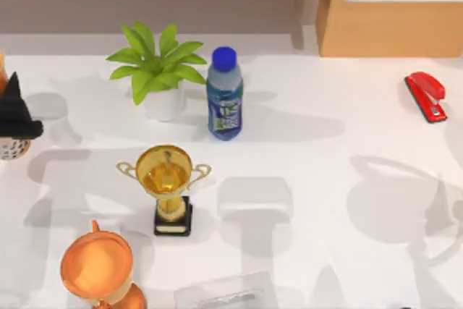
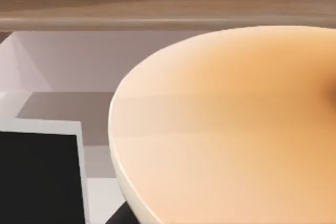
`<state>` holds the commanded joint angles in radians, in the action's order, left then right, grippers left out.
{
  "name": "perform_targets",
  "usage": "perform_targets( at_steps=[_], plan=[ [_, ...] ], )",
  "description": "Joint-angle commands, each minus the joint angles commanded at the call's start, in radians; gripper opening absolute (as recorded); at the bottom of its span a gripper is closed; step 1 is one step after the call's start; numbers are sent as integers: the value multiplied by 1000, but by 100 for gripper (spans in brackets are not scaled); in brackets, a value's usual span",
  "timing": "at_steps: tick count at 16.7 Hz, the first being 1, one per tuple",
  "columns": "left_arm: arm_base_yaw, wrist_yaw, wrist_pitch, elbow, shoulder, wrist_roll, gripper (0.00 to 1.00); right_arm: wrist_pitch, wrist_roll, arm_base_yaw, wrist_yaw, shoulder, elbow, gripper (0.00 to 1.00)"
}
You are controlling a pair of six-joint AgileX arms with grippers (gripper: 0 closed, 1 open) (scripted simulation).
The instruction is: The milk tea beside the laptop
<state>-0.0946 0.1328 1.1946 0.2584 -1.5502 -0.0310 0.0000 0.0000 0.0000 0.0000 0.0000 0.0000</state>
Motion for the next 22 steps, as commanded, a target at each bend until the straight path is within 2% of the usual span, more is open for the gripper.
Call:
perform_targets(
  at_steps=[12, 22],
  plan=[
    [-4, 0, 203, 0, -135, 0, 0, 0, 0, 0, 0, 0, 0, 100],
    [-6, 0, 212, -37, -193, 10, 0, 0, 0, 0, 0, 0, 0, 100]
  ],
)
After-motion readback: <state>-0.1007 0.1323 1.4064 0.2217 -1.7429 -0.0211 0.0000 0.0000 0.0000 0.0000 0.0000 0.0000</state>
